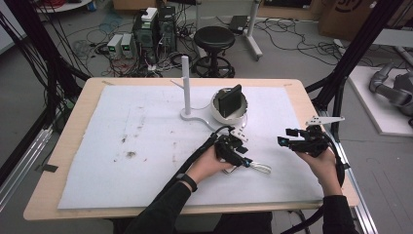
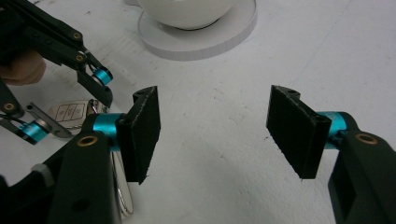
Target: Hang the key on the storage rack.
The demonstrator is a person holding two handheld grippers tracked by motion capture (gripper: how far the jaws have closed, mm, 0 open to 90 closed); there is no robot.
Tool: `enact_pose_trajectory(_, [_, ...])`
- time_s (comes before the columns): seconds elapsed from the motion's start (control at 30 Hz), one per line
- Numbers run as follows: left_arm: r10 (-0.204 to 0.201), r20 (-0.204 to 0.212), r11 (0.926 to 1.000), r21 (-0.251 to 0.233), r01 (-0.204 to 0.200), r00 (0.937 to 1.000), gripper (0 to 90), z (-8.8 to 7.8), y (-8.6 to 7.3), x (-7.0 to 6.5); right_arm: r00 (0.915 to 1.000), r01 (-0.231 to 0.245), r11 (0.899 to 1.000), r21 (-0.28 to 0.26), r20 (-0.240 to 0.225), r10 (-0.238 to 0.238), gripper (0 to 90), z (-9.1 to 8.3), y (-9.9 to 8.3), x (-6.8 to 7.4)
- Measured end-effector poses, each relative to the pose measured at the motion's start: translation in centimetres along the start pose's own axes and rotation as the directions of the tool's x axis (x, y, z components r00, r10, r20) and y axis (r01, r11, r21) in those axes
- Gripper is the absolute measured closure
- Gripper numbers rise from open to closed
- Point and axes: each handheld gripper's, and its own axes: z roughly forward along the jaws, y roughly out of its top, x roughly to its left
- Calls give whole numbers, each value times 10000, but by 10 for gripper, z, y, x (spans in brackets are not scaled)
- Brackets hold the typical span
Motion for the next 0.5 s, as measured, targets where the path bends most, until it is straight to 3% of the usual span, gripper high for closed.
enact_pose_trajectory(0.07, [195,125,9989,422,-200,9997,553,6,1,1,10000,-2,10000,-26,-18,2,359,0,0,0])
enact_pose_trajectory(0.17, [431,224,9969,644,-445,9988,565,9,2,0,10000,-32,10000,-19,-1,32,356,-1,0,-1])
enact_pose_trajectory(0.23, [677,230,9909,1150,-699,9974,571,17,2,-2,10000,-23,10000,-25,6,23,356,-1,0,-1])
enact_pose_trajectory(0.37, [796,174,9889,1244,-812,9967,625,17,4,0,10000,-22,10000,-22,10,22,356,-1,0,-1])
enact_pose_trajectory(0.43, [875,111,9882,1252,-882,9961,697,17,4,0,10000,-21,10000,-1,20,21,356,-1,0,-1])
enact_pose_trajectory(0.5, [1134,-123,9846,1354,-1107,9935,730,16,5,-3,10000,-11,10000,1,20,11,356,-1,0,-1])
